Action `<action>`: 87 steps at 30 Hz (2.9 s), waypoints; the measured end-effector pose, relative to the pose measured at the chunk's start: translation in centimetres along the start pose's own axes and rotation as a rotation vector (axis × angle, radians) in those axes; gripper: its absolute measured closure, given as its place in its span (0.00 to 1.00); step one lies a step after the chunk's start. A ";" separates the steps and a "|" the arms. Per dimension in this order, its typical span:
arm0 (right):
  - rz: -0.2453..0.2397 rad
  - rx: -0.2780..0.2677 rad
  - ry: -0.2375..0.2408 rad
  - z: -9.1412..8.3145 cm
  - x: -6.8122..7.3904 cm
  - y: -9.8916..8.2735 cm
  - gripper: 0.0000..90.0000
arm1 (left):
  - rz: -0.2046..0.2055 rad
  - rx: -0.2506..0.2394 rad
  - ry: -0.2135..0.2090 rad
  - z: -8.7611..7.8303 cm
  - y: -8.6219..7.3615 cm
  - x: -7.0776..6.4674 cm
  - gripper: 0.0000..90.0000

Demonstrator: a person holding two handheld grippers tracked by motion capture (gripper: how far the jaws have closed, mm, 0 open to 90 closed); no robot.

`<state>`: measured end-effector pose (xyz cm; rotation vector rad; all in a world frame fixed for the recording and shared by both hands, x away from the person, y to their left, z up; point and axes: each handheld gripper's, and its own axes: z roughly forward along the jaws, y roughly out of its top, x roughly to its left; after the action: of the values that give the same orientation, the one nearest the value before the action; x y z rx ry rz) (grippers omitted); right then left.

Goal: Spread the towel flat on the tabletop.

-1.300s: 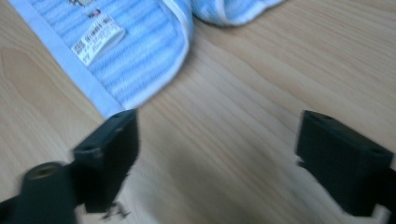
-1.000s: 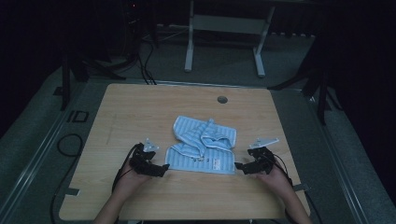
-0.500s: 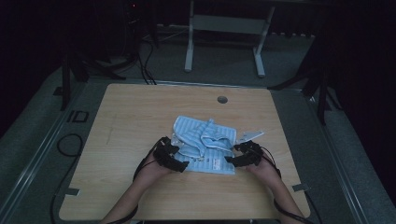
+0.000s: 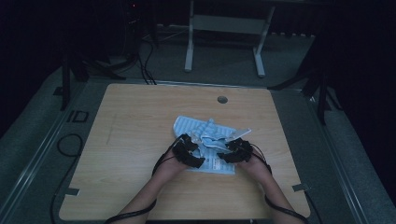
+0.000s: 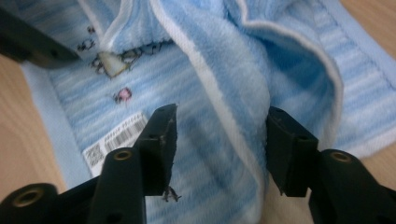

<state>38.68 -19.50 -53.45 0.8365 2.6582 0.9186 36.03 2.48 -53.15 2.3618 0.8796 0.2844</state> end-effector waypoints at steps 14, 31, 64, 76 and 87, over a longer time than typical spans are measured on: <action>-0.033 0.011 0.005 0.0 0.9 0.9 0.92 | 0.006 -0.011 0.031 -0.3 0.6 -0.6 0.96; -0.027 -0.030 0.017 -4.0 0.6 -0.8 0.93 | 0.007 -0.073 0.044 -6.6 -1.7 0.5 0.97; -0.032 -0.024 0.088 -5.5 2.2 -2.9 0.52 | -0.161 -0.007 0.043 -5.5 -5.4 4.4 0.92; -0.052 -0.027 0.045 -5.3 2.1 -2.2 0.98 | -0.175 -0.027 0.057 -5.7 -5.6 4.7 0.96; 0.085 -0.139 -0.020 -8.3 -2.5 0.8 0.98 | -0.185 -0.053 0.109 -6.0 -3.8 6.3 0.98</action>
<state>38.07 -24.55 -46.40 0.9261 2.5249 1.0958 36.47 11.59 -50.65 2.2149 1.1194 0.3587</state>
